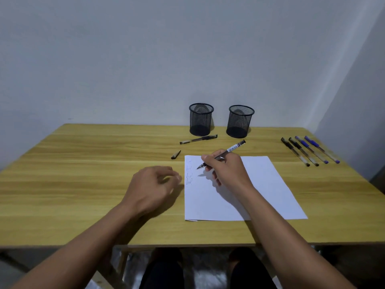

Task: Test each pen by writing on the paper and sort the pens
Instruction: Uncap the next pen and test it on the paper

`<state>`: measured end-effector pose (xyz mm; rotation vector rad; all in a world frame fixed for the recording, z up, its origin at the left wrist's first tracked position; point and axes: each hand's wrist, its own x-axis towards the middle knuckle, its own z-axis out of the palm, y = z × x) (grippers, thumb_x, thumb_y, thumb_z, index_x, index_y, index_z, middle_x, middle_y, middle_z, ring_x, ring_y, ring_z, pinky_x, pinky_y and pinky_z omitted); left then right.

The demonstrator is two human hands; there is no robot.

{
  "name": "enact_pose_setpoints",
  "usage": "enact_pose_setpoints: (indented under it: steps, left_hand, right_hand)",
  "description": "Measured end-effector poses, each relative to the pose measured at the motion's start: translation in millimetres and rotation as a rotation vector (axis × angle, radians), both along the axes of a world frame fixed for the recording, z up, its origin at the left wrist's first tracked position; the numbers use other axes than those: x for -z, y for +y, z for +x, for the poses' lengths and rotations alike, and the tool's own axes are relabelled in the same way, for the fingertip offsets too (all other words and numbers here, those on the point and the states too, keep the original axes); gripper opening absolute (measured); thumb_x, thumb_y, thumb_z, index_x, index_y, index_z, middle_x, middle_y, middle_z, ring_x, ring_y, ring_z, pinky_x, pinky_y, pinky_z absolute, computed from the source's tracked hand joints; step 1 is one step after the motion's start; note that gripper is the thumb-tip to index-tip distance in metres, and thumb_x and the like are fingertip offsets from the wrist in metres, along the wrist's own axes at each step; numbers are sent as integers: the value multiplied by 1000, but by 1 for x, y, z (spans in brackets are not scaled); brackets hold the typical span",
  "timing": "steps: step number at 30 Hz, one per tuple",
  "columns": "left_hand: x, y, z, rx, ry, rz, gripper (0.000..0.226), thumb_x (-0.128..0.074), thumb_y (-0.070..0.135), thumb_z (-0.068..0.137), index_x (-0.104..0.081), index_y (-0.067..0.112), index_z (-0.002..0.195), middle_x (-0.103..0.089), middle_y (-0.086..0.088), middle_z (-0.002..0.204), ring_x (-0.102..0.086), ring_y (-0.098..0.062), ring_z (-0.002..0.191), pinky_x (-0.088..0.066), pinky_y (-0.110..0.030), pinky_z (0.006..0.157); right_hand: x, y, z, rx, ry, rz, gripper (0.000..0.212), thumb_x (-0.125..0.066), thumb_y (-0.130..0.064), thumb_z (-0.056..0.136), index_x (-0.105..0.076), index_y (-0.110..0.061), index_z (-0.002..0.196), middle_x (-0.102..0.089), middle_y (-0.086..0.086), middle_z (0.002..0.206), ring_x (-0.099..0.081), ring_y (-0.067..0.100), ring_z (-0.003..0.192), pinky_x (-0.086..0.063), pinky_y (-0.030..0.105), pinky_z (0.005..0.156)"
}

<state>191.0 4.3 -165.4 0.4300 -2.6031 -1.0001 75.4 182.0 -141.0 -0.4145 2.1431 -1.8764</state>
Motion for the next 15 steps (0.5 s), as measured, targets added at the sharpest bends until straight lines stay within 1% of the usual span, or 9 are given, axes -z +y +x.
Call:
enact_pose_setpoints:
  steps: [1,2,3,5,8,9,11,13,15]
  left_hand:
    - [-4,-1,-7,-77,56,57,29,-61,52,85,-77,31,99,-71,12,116,-62,-9,111,-48,-39,99]
    - [-7,-2,-15,-151,87,59,29,-60,51,86,-77,29,95,-74,11,107,-65,-10,103,-51,-37,93]
    - [-8,-5,-25,-209,95,31,30,-59,52,86,-76,28,94,-74,11,103,-66,-11,99,-52,-36,90]
    - [-7,-12,-45,-276,80,-27,32,-59,50,86,-74,27,102,-73,9,107,-65,-14,103,-52,-36,89]
    - [-2,-19,-70,-284,-8,-140,42,-61,51,85,-70,24,116,-73,4,112,-64,-23,109,-50,-40,92]
    - [0,-20,-76,-280,-39,-206,41,-61,52,85,-71,26,115,-73,3,110,-63,-25,109,-49,-41,92]
    - [2,-18,-83,-279,-67,-297,31,-61,48,88,-73,28,109,-74,2,107,-60,-28,109,-46,-43,91]
    - [3,-18,-86,-263,-39,-321,22,-62,40,91,-74,29,105,-74,4,103,-61,-26,107,-45,-41,90]
    - [2,-17,-85,-220,42,-259,18,-64,31,91,-74,26,106,-75,6,101,-64,-21,101,-47,-34,85]
  right_hand:
    - [-2,0,-5,-8,-23,-22,18,-67,-20,97,-68,-3,92,-66,8,73,-51,11,51,-41,23,43]
    - [-4,-1,-9,-13,-49,-45,15,-65,-17,98,-67,-5,89,-65,9,75,-51,14,55,-42,25,44]
    - [-6,-3,-14,-15,-72,-63,14,-62,-13,98,-66,-6,86,-64,11,75,-51,16,57,-42,26,45]
    - [-9,-6,-21,-24,-78,-81,16,-60,-7,97,-65,-7,82,-65,12,75,-52,17,59,-45,29,48]
    - [-9,-12,-34,-45,-45,-49,13,-64,-13,97,-69,-10,85,-70,8,77,-61,14,65,-53,29,55]
    - [-8,-13,-38,-47,-39,-39,12,-66,-16,97,-71,-11,86,-71,7,79,-63,13,69,-56,28,56]
    - [-8,-15,-46,-42,-46,-55,10,-70,-20,95,-73,-12,88,-73,8,86,-67,14,78,-58,27,59]
    - [-6,-15,-51,-23,-81,-115,7,-72,-16,94,-73,-11,89,-73,9,88,-70,16,81,-60,27,60]
    - [-3,-15,-50,-5,-117,-174,4,-72,-12,93,-73,-10,89,-73,9,86,-71,17,82,-60,28,63]
